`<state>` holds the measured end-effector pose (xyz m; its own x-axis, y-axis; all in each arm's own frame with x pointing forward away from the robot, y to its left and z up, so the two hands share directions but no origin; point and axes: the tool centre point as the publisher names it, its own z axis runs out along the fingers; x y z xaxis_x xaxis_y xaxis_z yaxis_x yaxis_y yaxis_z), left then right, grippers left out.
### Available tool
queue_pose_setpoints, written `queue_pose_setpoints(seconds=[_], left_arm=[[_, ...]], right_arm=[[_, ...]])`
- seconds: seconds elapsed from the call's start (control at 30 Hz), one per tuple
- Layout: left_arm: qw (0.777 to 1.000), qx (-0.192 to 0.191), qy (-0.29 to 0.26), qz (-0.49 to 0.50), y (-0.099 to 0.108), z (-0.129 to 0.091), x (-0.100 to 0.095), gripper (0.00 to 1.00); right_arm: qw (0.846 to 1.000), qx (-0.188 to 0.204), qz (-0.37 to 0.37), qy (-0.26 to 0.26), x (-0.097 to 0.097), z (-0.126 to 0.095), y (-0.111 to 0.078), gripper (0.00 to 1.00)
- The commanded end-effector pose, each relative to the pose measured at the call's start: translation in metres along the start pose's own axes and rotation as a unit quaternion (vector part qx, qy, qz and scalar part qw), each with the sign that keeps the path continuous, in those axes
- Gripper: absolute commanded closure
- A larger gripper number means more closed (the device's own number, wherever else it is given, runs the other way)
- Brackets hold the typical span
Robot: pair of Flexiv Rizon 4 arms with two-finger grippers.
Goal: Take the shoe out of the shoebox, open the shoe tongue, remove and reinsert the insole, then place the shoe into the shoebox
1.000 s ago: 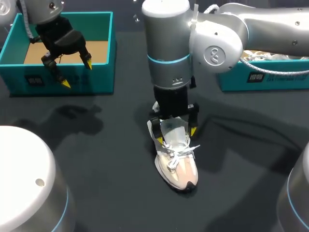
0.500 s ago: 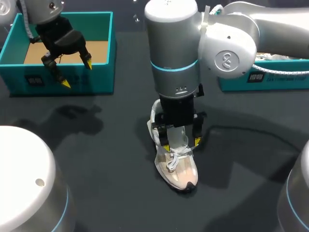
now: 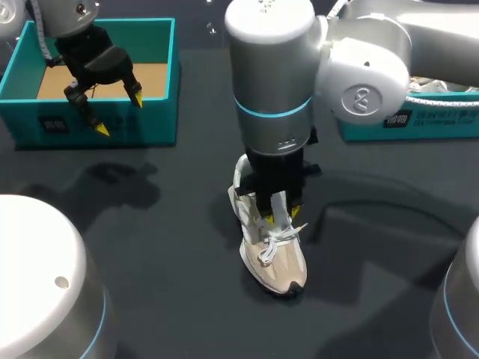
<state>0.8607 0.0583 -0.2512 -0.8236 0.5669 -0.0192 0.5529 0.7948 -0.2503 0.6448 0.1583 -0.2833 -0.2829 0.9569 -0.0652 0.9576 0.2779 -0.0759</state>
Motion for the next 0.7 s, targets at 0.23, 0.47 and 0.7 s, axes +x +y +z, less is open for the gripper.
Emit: queue_pose_setpoints(seconds=[0.23, 0.47, 0.7], left_arm=[[1.0, -0.001, 0.0, 0.0, 0.0, 0.0, 0.001, 0.0], [1.0, -0.001, 0.0, 0.0, 0.0, 0.0, 0.001, 0.0], [1.0, -0.001, 0.0, 0.0, 0.0, 0.0, 0.001, 0.0]], right_arm=[[0.998, 0.005, -0.056, 0.01, 0.008, 0.024, 0.057, 0.65], [0.997, 0.004, -0.072, 0.034, 0.003, 0.049, 0.077, 0.67], [0.996, -0.006, -0.079, 0.03, 0.004, 0.04, 0.077, 0.68]])
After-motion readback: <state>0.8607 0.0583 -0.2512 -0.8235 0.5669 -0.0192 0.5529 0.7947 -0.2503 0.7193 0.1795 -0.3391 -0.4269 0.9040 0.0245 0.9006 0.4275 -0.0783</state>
